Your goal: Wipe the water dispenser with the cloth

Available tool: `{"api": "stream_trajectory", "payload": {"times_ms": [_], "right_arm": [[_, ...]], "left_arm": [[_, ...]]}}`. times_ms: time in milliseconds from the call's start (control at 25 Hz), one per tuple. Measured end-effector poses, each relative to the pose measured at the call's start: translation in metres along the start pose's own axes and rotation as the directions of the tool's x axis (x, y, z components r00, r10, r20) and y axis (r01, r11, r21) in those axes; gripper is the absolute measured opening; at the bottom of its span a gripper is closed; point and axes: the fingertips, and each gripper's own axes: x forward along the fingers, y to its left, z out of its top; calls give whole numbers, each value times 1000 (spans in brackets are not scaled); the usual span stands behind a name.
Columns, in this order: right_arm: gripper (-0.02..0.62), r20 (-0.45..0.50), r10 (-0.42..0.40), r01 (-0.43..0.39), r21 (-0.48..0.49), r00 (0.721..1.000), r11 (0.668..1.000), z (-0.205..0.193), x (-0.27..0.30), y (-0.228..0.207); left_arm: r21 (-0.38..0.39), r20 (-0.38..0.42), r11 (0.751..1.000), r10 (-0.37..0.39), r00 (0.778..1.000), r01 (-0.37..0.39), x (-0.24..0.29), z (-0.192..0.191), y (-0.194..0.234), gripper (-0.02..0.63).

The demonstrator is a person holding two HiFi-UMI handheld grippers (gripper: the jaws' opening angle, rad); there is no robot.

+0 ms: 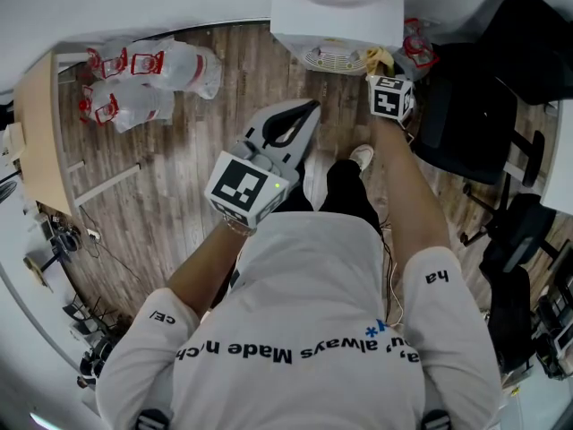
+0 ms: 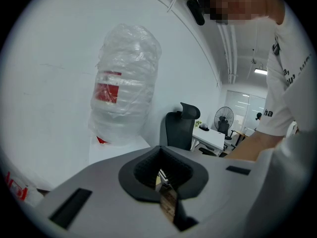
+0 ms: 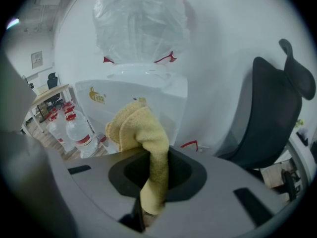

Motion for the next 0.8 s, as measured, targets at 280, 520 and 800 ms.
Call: {"api": "stream_trajectory", "payload": {"times_ms": [280,520,800], "right_arm": [[60,-5,-16,16,3,1000,1000,-2,2,-16],[60,-16,-33,33,11,999,999,-8,1,-29],[60,-4,-59,59,5,998,998,-3,-15,-44]], "left_arm": [[0,-7,1000,-2,1000,2,1,-3,-1,17],[1,1,1000,-8,1000,8,5,0,-4,17],[-4,19,1000,-11,1000,12,6,8,-2,17]]}}
